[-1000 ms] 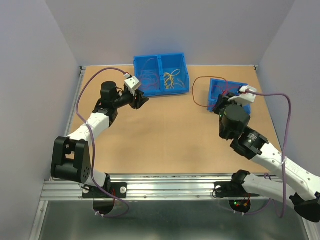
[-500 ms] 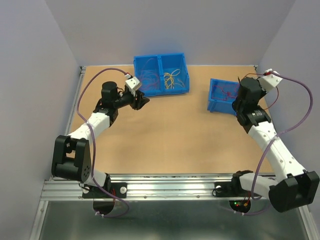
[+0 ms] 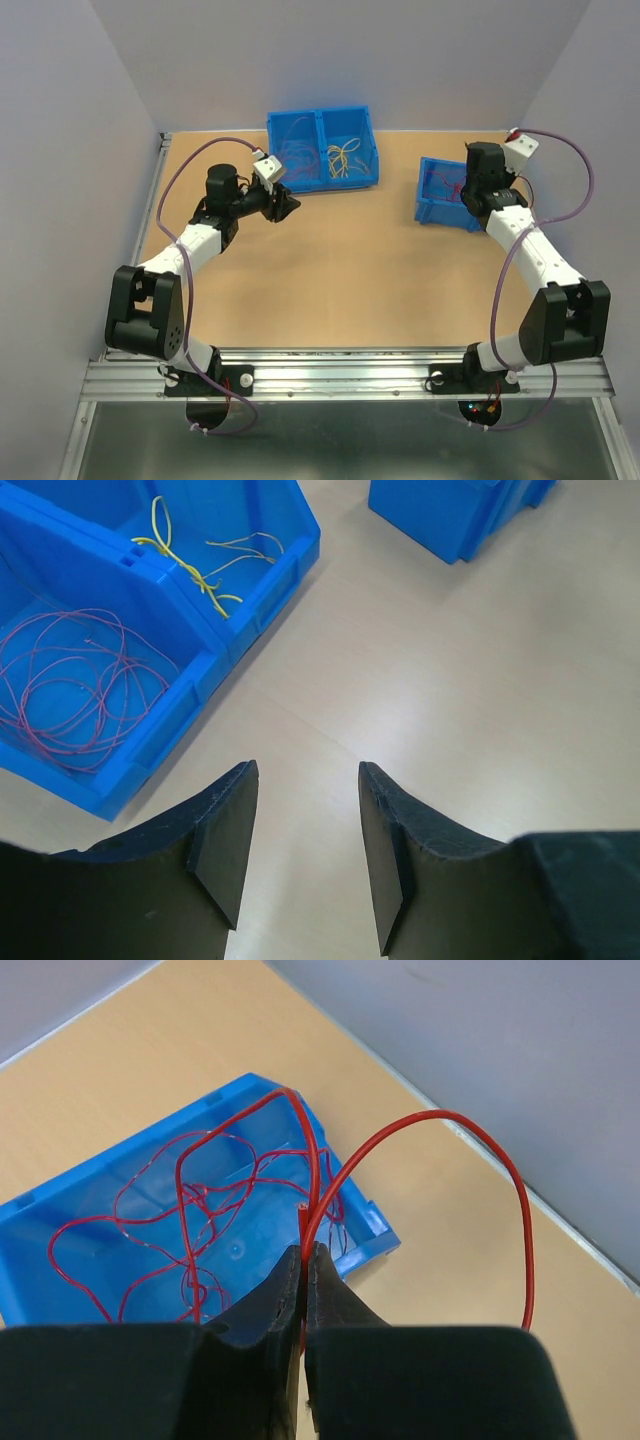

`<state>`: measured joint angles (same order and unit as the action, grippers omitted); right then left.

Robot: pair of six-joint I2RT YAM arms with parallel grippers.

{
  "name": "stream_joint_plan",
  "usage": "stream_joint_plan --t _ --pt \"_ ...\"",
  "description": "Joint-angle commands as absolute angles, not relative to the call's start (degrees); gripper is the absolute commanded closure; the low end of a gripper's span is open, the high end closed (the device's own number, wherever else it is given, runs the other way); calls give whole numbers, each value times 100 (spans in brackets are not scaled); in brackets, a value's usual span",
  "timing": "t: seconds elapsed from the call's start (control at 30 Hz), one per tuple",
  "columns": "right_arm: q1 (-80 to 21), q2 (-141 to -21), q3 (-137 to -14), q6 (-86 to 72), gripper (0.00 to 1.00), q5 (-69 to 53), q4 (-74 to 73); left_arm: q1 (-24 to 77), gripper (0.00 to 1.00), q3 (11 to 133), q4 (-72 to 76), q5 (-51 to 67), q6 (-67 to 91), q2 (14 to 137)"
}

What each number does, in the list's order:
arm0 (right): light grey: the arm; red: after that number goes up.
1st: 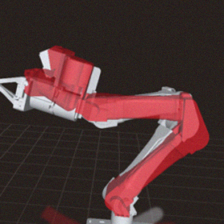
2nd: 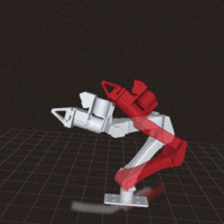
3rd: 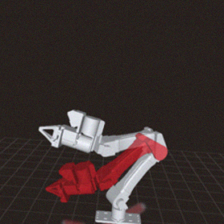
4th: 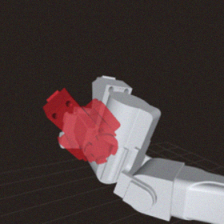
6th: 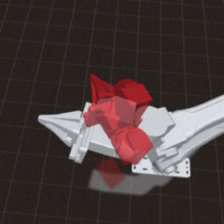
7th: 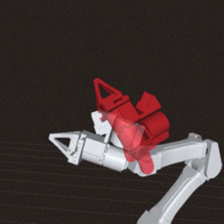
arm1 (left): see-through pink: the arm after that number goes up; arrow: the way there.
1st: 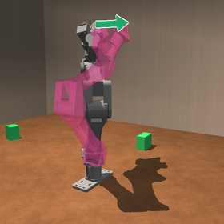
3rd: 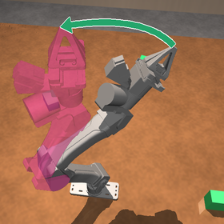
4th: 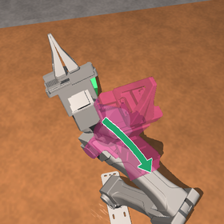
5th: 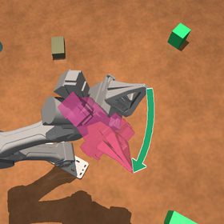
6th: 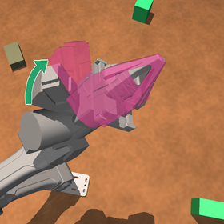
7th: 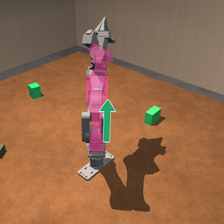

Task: Untangle the cables

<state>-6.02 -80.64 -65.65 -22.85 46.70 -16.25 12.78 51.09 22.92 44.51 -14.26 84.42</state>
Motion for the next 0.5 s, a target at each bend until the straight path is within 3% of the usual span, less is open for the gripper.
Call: stream_joint_plan --t 0.0,0.27,0.47 --pt "-606 -8068 -7084 -2610 99 4596 -2056 1327 44 5229 2461 4544 -1459 8332" --pt "-606 -9192 -8302 -2487 99 3341 -2838 1336 44 5265 2408 4491 -1503 8385" --pt "-606 -10036 -8780 -2399 100 3524 -3103 1380 44 5238 2399 4439 -1564 8315"
